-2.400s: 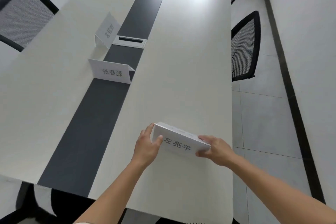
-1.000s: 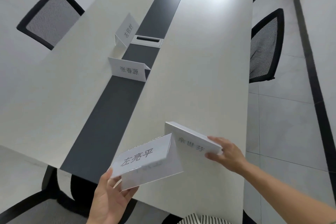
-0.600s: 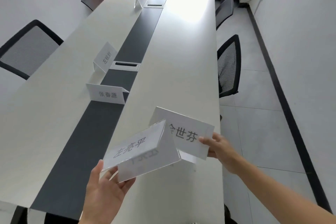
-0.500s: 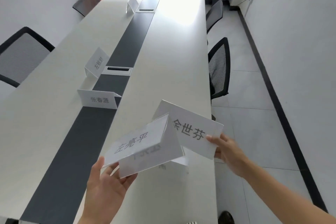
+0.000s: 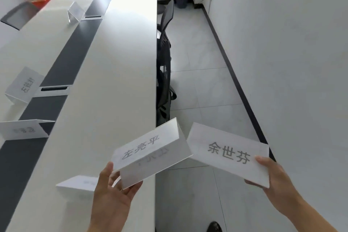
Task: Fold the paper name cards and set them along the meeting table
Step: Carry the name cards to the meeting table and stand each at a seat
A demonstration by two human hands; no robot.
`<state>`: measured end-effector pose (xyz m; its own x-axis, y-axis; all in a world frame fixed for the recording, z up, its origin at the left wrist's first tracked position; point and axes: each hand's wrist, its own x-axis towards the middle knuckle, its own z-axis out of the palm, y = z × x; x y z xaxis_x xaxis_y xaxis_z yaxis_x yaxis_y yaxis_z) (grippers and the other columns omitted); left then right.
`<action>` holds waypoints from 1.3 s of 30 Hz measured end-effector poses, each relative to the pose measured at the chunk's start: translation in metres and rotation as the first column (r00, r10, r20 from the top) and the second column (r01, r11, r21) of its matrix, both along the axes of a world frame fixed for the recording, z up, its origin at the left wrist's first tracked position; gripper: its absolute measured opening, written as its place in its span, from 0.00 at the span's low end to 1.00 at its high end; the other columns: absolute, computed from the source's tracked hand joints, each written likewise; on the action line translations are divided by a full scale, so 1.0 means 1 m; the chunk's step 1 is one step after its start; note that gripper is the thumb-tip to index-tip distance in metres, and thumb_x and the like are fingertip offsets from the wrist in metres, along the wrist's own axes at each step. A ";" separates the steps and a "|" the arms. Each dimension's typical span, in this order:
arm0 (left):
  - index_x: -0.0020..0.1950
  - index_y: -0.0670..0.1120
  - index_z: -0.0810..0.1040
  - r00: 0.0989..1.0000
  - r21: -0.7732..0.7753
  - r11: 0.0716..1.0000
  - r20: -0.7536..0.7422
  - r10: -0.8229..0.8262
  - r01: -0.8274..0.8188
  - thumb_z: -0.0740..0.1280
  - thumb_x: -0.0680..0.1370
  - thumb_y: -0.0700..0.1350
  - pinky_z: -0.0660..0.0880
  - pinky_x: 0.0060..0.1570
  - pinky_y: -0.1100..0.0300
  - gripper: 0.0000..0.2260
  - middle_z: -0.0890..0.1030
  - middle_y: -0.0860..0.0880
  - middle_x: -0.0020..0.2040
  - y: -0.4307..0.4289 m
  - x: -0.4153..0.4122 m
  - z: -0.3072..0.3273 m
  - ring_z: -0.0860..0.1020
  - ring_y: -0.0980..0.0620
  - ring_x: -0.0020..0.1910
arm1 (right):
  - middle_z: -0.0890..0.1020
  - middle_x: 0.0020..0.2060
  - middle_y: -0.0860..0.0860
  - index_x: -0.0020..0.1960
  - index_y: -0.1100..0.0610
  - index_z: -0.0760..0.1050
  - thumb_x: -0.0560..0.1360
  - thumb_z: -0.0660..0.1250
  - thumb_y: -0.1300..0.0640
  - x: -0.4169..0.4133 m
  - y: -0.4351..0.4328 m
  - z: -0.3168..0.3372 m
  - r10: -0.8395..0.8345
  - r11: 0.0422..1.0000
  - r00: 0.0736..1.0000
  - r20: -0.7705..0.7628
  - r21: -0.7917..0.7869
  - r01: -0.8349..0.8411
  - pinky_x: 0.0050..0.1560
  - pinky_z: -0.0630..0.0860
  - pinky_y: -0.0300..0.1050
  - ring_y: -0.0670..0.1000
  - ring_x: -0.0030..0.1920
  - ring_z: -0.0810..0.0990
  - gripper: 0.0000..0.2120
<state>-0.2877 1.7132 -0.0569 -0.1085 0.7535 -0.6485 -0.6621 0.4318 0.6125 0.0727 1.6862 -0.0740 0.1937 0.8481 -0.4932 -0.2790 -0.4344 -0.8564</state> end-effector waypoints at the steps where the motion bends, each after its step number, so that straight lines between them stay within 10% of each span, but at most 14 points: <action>1: 0.61 0.45 0.73 1.000 -0.016 1.000 0.010 0.003 -0.003 0.80 0.50 0.57 0.80 0.46 0.45 0.43 0.73 0.44 0.55 0.001 0.016 -0.003 0.78 0.39 0.53 | 0.87 0.45 0.53 0.52 0.56 0.79 0.77 0.59 0.56 0.018 0.001 -0.001 -0.019 1.000 1.000 0.011 -0.011 0.019 0.35 0.80 0.47 0.49 0.40 0.85 0.11; 8: 0.57 0.44 0.74 0.995 -0.119 0.990 -0.062 0.072 -0.079 0.75 0.62 0.55 0.81 0.39 0.46 0.28 0.73 0.39 0.60 0.028 0.076 -0.013 0.77 0.38 0.52 | 0.87 0.43 0.51 0.53 0.54 0.79 0.79 0.58 0.54 0.099 0.044 -0.003 -0.080 0.994 0.996 0.030 -0.070 0.082 0.43 0.77 0.52 0.53 0.45 0.81 0.12; 12: 0.60 0.44 0.73 0.995 -0.068 0.996 -0.082 0.051 -0.056 0.81 0.44 0.57 0.80 0.43 0.44 0.47 0.73 0.42 0.57 0.081 0.089 -0.013 0.76 0.38 0.55 | 0.87 0.44 0.51 0.55 0.55 0.79 0.78 0.58 0.54 0.115 0.100 -0.006 -0.097 0.993 0.995 0.005 -0.064 0.097 0.47 0.75 0.54 0.55 0.48 0.80 0.12; 16: 0.67 0.44 0.71 0.995 0.008 0.995 -0.034 0.097 -0.096 0.81 0.46 0.57 0.80 0.46 0.43 0.51 0.72 0.44 0.58 0.159 0.111 -0.010 0.76 0.39 0.57 | 0.87 0.47 0.53 0.56 0.56 0.79 0.78 0.58 0.54 0.128 0.172 -0.005 -0.069 0.997 0.997 0.018 -0.044 0.069 0.43 0.78 0.52 0.54 0.46 0.81 0.13; 27: 0.57 0.47 0.76 0.981 0.187 0.964 -0.019 0.196 -0.189 0.66 0.75 0.53 0.82 0.46 0.49 0.15 0.79 0.47 0.49 0.350 0.110 0.028 0.81 0.44 0.49 | 0.87 0.44 0.52 0.53 0.55 0.79 0.77 0.58 0.53 0.121 0.407 0.032 0.085 0.996 0.996 -0.034 0.017 -0.085 0.39 0.80 0.50 0.52 0.43 0.82 0.13; 39: 0.54 0.43 0.72 0.696 -0.122 0.690 -0.010 0.718 -0.713 0.72 0.66 0.55 0.73 0.43 0.51 0.23 0.74 0.45 0.49 0.457 0.104 0.005 0.75 0.42 0.42 | 0.86 0.42 0.55 0.52 0.59 0.79 0.78 0.58 0.55 0.089 0.689 0.007 0.463 0.883 0.885 -0.057 -0.057 -0.466 0.47 0.76 0.55 0.58 0.44 0.78 0.13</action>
